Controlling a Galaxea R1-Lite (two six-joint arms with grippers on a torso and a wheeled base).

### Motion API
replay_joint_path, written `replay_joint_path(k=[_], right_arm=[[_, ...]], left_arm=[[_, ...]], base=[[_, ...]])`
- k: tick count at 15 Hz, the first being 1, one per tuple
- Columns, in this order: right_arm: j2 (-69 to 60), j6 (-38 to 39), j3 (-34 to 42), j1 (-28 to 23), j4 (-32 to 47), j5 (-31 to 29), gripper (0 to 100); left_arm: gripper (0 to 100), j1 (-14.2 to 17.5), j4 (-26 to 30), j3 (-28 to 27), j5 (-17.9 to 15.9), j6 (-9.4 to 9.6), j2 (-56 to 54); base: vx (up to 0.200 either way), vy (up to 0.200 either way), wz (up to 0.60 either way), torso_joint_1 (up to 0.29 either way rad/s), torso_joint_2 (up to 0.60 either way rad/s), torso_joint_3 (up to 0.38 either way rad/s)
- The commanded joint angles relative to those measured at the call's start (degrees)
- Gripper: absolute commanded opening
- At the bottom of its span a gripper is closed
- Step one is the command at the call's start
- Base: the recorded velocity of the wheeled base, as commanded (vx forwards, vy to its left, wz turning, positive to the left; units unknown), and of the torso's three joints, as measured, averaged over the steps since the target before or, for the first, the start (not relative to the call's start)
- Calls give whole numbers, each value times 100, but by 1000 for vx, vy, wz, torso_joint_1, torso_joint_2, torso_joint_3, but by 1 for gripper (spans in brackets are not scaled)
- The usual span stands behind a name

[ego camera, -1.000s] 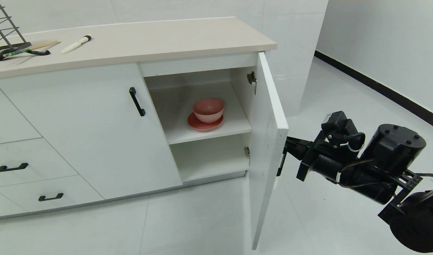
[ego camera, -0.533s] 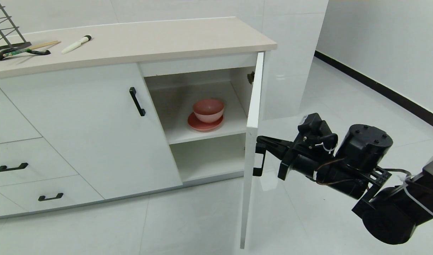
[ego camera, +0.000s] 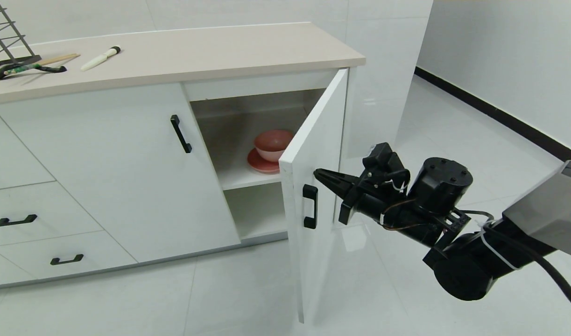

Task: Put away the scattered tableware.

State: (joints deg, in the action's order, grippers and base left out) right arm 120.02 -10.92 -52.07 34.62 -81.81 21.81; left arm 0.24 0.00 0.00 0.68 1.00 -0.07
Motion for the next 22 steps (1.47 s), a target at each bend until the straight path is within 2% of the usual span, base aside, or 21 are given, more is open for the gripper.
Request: replay_joint_path(k=[1, 9, 18, 22], right_arm=[[277, 2, -269, 10, -2, -1, 0], [655, -6, -893, 264, -10, -1, 0], [1744, -42, -2642, 581, -2, -1, 0], [1876, -42, -2774, 616, -2, -1, 0]], left_arm=[[100, 2, 0, 0, 2, 6, 7], [100, 2, 0, 0, 2, 6, 7], [100, 2, 0, 0, 11, 6, 7], [100, 2, 0, 0, 11, 6, 7]], base=[[0, 0, 0, 0, 0, 0], [0, 0, 0, 0, 0, 0], [0, 0, 0, 0, 0, 0], [0, 0, 0, 0, 0, 0]])
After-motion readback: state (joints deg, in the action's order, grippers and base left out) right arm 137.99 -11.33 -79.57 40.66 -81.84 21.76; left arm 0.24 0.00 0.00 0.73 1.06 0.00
